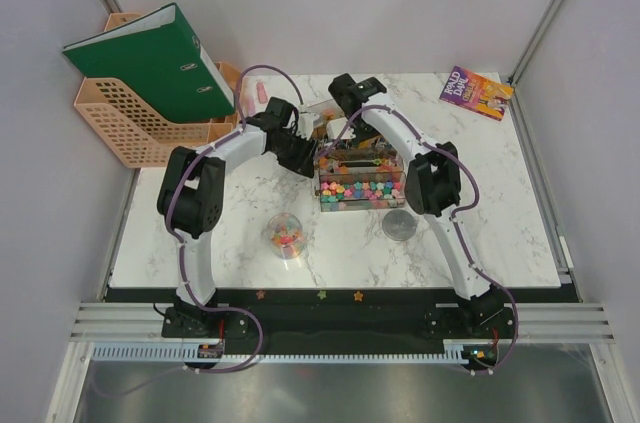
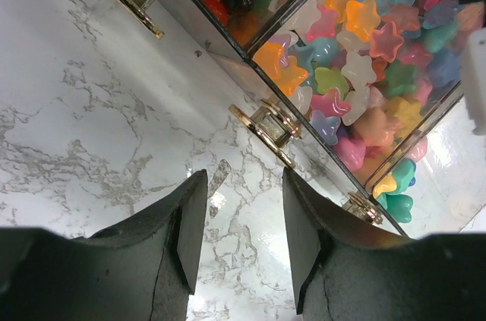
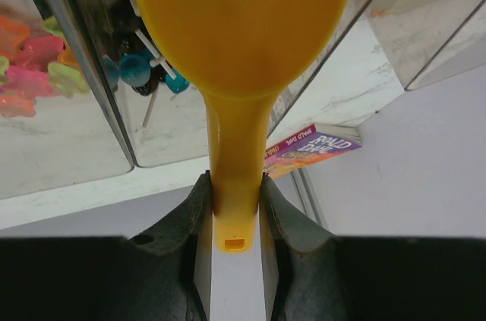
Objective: Pack the candies
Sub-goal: Scoop the fake candies from the storage box.
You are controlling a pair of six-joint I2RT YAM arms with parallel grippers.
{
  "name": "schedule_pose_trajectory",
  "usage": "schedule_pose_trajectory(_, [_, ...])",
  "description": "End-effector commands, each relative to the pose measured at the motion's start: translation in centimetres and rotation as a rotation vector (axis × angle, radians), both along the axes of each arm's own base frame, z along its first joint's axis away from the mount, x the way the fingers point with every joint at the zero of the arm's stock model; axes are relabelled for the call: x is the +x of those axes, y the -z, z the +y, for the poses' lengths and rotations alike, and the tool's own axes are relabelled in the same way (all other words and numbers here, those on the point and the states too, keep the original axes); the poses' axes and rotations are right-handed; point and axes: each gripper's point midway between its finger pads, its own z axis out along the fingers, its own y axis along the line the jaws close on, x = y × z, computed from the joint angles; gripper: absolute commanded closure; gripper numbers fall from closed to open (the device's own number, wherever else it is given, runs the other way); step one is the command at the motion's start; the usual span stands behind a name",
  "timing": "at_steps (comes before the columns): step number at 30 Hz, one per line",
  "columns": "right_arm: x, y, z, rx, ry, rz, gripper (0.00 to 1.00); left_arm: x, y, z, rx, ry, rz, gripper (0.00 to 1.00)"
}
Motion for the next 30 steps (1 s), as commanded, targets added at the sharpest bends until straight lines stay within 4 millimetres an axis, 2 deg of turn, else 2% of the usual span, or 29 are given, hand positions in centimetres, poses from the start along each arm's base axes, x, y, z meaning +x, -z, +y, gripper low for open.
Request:
schedule_pose_trajectory(1, [-2.8, 1.6, 1.2, 0.02, -0.016, 0.136, 1.0, 0.5, -2.5, -0.5, -0.044, -0.009, -0.059, 0.48])
schedule_pose_trajectory(7, [-3.1, 3.2, 2.5, 0.141, 0.0, 0.164, 1.0, 1.4, -1.9, 0.9, -0.023, -0.049, -0.058, 0.48])
schedule_pose_trajectory(11, [-2.8, 3.8, 3.3, 0.225, -0.012, 0.167, 1.0, 2.3, -2.0, 2.5, -0.001, -0.083, -0.077, 0.48])
schedule_pose_trajectory(18, [-2.2, 5.5, 3.0, 0.295, -0.003, 0.188, 1.0, 3.3, -2.4, 5.5, 0.019, -0.123, -0.075, 0.48])
schedule_pose_trajectory(20, [-1.9, 5.5, 2.7, 0.321, 0.006, 0.184, 1.0, 3.4, -2.5, 6.5, 0.028, -0.132, -0.072, 0.48])
schedule_pose_trajectory(24, [-1.3, 5.7, 3.3, 0.424, 0.018, 0.174, 1.0, 3.8, -2.5, 8.2, 0.048, -0.157, -0.072, 0.47])
schedule_pose_trajectory(26, [-1.0, 5.2, 3.2, 0.458, 0.031, 0.155, 1.0, 4.0, -2.5, 9.1, 0.056, -0.17, -0.073, 0.47])
schedule_pose_trajectory(30, [-1.2, 5.3, 3.9, 0.548, 0.027, 0.157, 1.0, 4.3, -2.6, 10.6, 0.064, -0.175, -0.077, 0.47])
